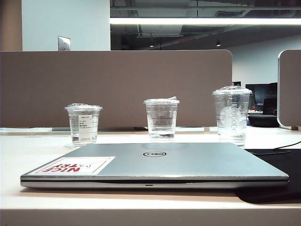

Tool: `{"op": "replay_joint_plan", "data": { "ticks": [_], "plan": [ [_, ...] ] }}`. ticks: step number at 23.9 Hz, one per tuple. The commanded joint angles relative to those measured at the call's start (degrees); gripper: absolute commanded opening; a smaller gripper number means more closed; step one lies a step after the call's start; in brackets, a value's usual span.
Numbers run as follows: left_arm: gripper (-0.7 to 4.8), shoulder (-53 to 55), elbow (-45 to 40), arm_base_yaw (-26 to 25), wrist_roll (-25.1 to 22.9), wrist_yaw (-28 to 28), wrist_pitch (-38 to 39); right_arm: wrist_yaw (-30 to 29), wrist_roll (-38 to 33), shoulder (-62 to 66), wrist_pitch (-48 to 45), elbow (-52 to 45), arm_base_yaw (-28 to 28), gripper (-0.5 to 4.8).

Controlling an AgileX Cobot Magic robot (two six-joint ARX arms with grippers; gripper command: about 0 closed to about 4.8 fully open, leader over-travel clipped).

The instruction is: Pick up the coffee cup on the middle and place it on the left side of the laptop.

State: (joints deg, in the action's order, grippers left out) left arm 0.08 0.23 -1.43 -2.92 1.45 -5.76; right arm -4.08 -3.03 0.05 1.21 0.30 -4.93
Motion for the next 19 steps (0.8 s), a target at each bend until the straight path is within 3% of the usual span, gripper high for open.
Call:
{"op": "replay_joint_plan", "data": {
  "ticks": [1, 12, 17, 19],
  "plan": [
    [-0.04, 0.00, 0.17, 0.02, 0.17, -0.26, -0.70, 0.09, 0.04, -0.09, -0.98, -0.22, -0.02, -0.05],
    [-0.04, 0.00, 0.17, 0.02, 0.17, -0.63, -0.74, 0.31, 0.04, 2.23, -1.11, -0.22, 1.44, -0.05],
    [-0.04, 0.00, 0.17, 0.02, 0.26, -1.33, -0.72, 0.31, 0.04, 10.56, -0.96, -0.22, 8.68, -0.05],
    [-0.04, 0.00, 0.17, 0.02, 2.19, -4.22, -0.72, 0.28, 0.04, 13.29, -0.83, -0.22, 13.81, -0.05]
  ]
}}
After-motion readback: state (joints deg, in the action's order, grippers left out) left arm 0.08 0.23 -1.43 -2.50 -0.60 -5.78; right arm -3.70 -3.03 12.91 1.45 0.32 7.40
